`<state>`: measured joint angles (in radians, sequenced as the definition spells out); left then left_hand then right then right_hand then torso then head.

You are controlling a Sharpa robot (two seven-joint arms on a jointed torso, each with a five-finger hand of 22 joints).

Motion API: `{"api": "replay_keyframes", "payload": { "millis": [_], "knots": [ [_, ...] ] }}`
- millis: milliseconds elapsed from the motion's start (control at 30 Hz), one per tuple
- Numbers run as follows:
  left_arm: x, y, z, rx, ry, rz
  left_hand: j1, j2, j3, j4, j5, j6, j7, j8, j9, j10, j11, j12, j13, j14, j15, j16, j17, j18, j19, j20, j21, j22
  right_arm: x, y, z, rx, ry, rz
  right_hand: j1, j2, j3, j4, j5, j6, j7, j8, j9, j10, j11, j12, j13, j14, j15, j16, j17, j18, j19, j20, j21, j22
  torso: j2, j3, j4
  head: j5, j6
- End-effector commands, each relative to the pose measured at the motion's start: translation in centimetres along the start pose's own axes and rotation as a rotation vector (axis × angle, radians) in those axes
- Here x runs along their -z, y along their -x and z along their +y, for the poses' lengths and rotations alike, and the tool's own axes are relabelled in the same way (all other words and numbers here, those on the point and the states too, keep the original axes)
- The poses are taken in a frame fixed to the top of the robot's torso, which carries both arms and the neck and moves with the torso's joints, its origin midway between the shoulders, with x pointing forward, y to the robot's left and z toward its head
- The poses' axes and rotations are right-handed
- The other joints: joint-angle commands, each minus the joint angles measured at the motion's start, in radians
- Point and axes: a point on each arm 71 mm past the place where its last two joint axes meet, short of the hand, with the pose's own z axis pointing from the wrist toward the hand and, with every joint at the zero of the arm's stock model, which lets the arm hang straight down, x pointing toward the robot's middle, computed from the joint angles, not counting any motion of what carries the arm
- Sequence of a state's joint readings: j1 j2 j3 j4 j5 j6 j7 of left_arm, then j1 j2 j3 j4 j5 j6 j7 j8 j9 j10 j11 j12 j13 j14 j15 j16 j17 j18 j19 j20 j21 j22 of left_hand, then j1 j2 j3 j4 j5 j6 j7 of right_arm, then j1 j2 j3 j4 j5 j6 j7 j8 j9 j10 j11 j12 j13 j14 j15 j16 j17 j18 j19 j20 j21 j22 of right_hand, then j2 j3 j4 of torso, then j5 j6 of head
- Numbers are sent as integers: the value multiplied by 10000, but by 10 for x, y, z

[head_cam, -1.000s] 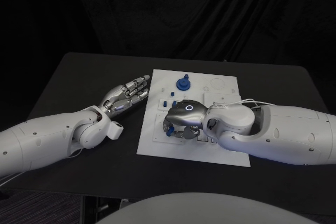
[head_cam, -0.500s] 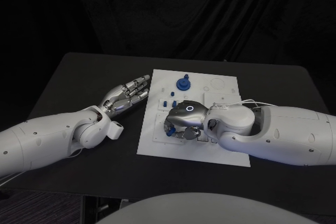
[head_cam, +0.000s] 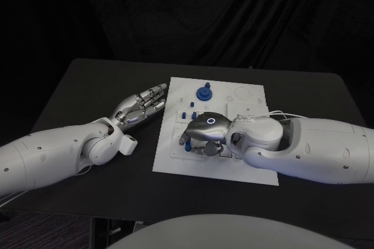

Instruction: Assemble the parts on the task board

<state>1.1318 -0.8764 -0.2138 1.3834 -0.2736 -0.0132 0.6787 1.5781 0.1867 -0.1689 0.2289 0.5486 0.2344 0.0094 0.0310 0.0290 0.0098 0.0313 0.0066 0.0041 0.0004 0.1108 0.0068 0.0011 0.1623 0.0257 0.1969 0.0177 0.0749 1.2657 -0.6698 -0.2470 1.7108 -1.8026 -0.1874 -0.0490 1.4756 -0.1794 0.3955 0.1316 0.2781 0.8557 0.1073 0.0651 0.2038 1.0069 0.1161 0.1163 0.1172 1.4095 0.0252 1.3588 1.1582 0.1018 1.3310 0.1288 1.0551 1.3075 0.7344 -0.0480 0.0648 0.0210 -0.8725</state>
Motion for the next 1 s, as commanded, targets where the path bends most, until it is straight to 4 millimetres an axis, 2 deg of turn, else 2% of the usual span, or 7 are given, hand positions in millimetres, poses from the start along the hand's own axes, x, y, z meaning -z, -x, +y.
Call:
{"api": "replay_keyframes", "payload": {
  "millis": [33,167,700,833,900,933,1000],
  "knots": [
    [0,-2,-6,88,-943,125,79,33,46,5,55,-23,81,-3,16,-8,-67,-42,-16,-4,64,-68,-11,-42,-5,74,1,4,0,-1,1,37,47,-13,-174,-22,-143,46,37,-437,-243,-33,-132,-518,84,-225,-84,-32,41,-64,-56,22,-81,40,-94,1245,4,-5,-4,3,-1],
    [0,-2,-6,85,-938,124,81,38,54,-5,57,-26,99,-4,16,-12,-73,-43,-17,-4,63,-68,-11,-40,-4,75,1,4,0,0,1,32,113,-144,-323,10,-576,138,47,-1185,-527,-22,-384,-1008,148,-325,-128,-88,43,-103,-124,43,-137,54,-216,1218,-1,-6,3,2,-1],
    [2,-1,-5,72,-948,67,83,44,62,-15,60,-28,110,-4,15,-13,-71,-43,-17,-4,64,-68,-11,-39,-6,77,-1,-4,21,11,-10,-975,-105,-1473,-211,97,-1155,336,73,-1252,-533,84,-539,-1581,168,-258,-151,-207,5,-204,-295,100,-284,32,-565,1145,3,-3,-5,20,-1],
    [4,0,-7,-29,-1108,-67,84,44,65,-19,62,8,112,1,20,-4,-72,-41,-15,-4,59,-68,-11,-38,-7,76,-1,-6,43,26,-22,-1995,-545,-2314,-133,227,-1309,569,69,-1001,-75,203,-577,-1255,106,357,38,-121,6,-81,-107,75,-220,17,-489,1179,-1,-4,2,51,-1],
    [6,1,-9,-181,-1276,-247,38,1,61,-30,66,184,130,28,38,52,1,-27,0,-4,-320,-68,-11,75,-50,-151,-30,-101,62,39,-34,-2741,-932,-2997,-126,248,-1332,650,67,-943,60,215,-613,-876,31,863,251,-71,52,-5,-7,50,-156,44,-383,1210,2,-1,1,45,-1],
    [6,1,-9,-236,-1333,-309,-43,-52,10,46,66,386,185,55,56,101,22,-16,10,-4,-727,-68,-11,179,-65,-447,-36,-126,69,44,-38,-2991,-1083,-3269,-188,273,-1362,740,53,-875,338,241,-623,-235,-36,1422,508,-15,106,69,101,22,-92,78,-261,1242,3,2,-2,38,-1],
    [7,1,-10,-343,-1440,-428,-74,-63,-8,105,69,466,167,60,60,117,-41,-13,13,-4,-852,-68,-11,189,-70,-564,-38,-140,86,54,-48,-3464,-1467,-3869,-113,252,-1361,798,62,-696,559,308,-644,-143,-136,2178,967,32,-30,139,188,12,-19,43,-124,1273,4,5,-16,45,-1]
  ]
}}
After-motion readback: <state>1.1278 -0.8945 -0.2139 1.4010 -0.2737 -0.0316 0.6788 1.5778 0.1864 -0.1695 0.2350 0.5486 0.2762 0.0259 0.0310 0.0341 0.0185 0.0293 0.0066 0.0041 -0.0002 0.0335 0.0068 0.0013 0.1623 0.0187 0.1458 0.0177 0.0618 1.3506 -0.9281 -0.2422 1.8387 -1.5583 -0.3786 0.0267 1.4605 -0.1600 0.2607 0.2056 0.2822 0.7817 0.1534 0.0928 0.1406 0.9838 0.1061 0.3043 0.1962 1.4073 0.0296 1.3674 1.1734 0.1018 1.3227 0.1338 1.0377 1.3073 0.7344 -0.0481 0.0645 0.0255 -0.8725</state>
